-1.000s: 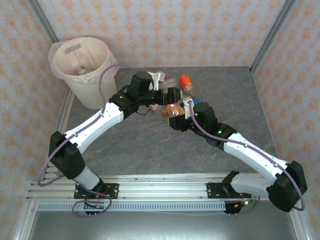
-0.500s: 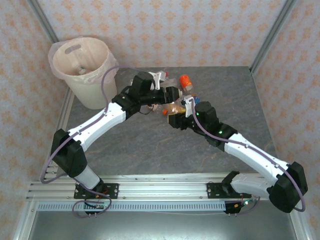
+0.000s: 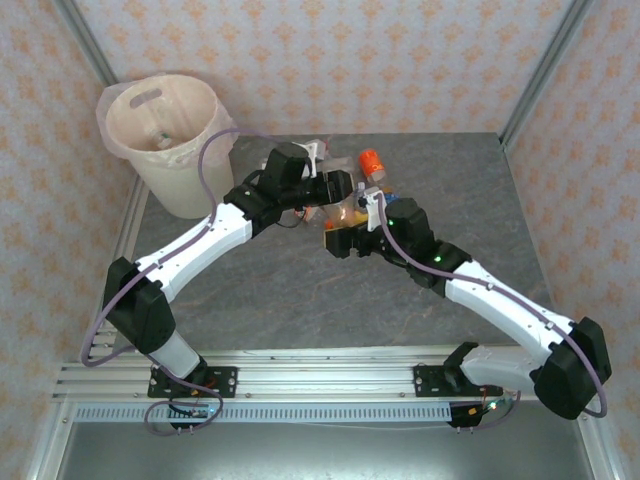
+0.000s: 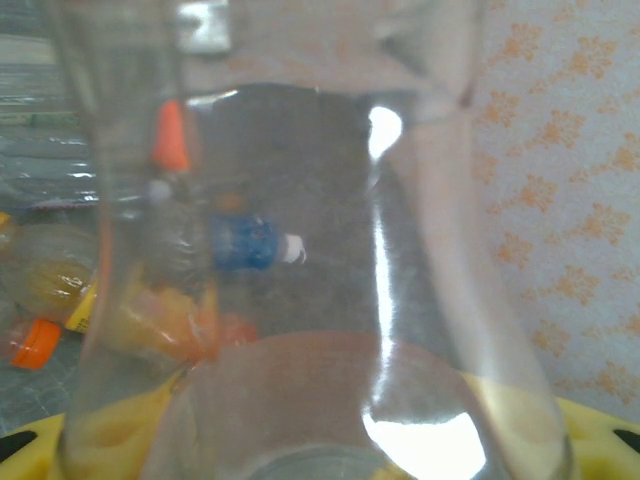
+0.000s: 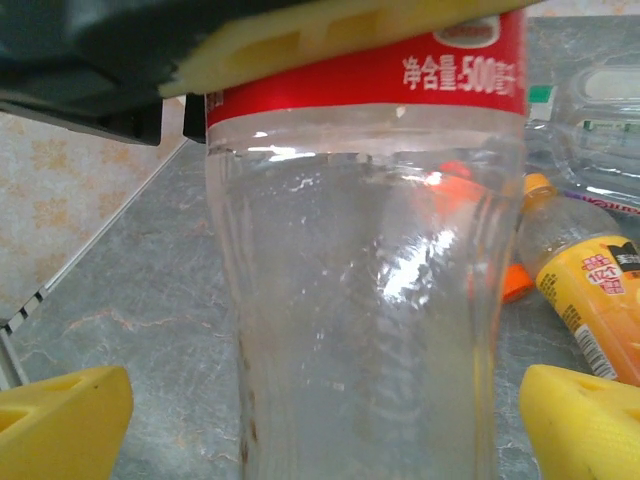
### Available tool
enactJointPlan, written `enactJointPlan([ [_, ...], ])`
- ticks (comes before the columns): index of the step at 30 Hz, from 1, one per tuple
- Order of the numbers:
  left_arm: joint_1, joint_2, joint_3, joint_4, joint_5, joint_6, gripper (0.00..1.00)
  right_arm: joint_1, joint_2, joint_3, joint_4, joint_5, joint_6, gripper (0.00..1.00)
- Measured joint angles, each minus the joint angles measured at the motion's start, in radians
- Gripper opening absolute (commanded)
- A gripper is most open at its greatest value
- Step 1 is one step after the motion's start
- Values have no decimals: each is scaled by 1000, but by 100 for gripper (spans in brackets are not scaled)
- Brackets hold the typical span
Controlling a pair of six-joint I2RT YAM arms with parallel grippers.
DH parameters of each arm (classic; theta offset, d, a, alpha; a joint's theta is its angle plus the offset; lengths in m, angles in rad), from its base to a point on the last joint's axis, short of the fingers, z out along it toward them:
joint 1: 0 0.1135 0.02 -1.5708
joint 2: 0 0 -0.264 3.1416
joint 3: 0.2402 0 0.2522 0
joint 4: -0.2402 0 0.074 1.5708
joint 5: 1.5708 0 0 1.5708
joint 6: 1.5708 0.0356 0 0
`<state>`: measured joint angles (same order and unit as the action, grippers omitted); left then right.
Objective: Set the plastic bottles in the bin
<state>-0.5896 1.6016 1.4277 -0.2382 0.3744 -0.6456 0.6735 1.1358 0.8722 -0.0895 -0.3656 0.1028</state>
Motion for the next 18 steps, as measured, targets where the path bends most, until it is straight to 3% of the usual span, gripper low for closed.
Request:
enactJointPlan([
  [18, 8, -42, 47, -99, -321, 80, 51, 0, -95, -84, 79, 160, 4, 99],
])
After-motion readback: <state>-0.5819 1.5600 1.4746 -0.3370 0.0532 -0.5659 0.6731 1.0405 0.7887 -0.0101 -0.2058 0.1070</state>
